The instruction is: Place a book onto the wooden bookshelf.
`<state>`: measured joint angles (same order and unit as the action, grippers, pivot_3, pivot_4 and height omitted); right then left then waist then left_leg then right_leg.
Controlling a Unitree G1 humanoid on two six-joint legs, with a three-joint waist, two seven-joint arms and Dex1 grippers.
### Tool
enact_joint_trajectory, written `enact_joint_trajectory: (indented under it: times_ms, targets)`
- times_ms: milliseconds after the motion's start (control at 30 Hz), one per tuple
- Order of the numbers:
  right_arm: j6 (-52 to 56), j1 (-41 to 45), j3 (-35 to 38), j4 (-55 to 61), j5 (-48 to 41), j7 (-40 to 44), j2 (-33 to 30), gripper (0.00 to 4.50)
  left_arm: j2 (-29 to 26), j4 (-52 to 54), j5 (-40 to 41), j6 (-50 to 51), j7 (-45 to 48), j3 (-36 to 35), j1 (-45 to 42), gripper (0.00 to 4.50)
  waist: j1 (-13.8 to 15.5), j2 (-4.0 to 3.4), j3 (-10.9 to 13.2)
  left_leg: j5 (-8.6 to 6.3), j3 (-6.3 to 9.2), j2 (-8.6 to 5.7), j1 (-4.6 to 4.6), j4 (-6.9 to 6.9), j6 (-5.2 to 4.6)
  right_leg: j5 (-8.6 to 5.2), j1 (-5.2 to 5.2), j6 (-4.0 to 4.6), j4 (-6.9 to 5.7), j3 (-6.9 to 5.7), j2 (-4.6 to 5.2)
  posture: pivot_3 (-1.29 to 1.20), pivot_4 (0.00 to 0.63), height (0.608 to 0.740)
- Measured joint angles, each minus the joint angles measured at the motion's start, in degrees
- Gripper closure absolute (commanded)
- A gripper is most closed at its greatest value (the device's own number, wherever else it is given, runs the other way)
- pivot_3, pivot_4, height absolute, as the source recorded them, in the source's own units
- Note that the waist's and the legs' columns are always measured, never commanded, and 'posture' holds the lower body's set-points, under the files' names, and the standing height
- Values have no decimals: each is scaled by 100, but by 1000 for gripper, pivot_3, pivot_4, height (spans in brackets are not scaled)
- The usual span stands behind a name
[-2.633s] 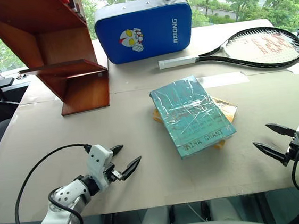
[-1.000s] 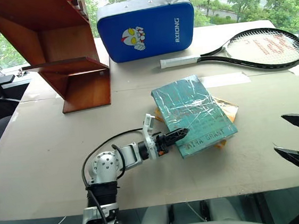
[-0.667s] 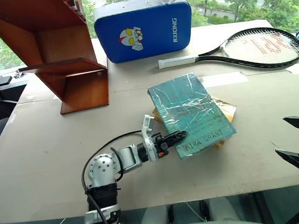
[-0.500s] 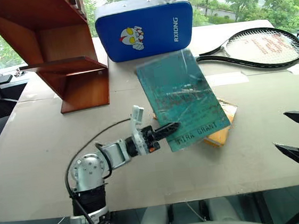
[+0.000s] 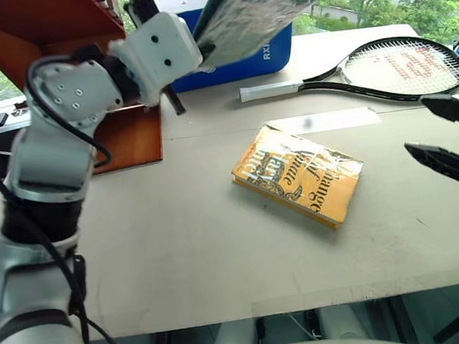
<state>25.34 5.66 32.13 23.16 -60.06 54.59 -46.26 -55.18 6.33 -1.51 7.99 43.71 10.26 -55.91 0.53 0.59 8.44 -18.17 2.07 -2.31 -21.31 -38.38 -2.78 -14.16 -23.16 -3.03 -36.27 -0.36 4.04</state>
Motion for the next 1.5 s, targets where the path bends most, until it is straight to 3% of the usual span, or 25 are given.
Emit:
enact_joint_trajectory:
  times_ms: [200, 533, 1200, 1367, 1467, 1500]
  targets:
    - [353, 998, -359, -83, -468, -609, 175, 0, -829, -799, -1234, -652, -150, -87, 77, 4406, 1, 4, 4, 1, 1, -6, -44, -22, -2, 0, -44, -2, -33, -13, -2, 0, 150, 740]
    - [710, 1350, -768, -119, -317, -1306, 197, 0, -1686, -1511, -1805, -718, -8, -364, 910, 4406, 27, 27, 18, -4, 22, -15, -79, -82, -11, 0, -50, -3, -55, -36, -8, 0, 150, 740]
    - [799, 1125, -772, -40, -142, -1368, 257, 0, -2122, -2281, -2147, -760, 226, -554, 1313, 4406, -74, 28, 18, -4, 21, -18, -70, -85, -11, 0, -51, -4, -80, -33, -10, 0, 150, 740]
    - [794, 1159, -855, -54, -62, -1331, 268, 0, -2151, -2280, -2115, -610, 325, -661, 1478, 2762, -165, 28, 18, -4, 14, -17, -65, -84, -12, 0, -52, -4, -85, -25, -11, 0, 150, 740]
    - [788, 1258, -878, -74, -13, -1338, 283, 0, -2165, -2273, -2093, -536, 336, -787, 1595, 1243, -149, 28, 18, -4, 14, -16, -66, -84, -11, 0, -53, -5, -86, -26, -11, 0, 150, 740]
    - [786, 1283, -882, -73, 1, -1343, 284, 0, -2181, -2261, -2086, -498, 335, -831, 1650, 931, -140, 28, 18, -4, 14, -16, -66, -84, -11, 0, -52, -4, -87, -26, -10, 0, 150, 740]
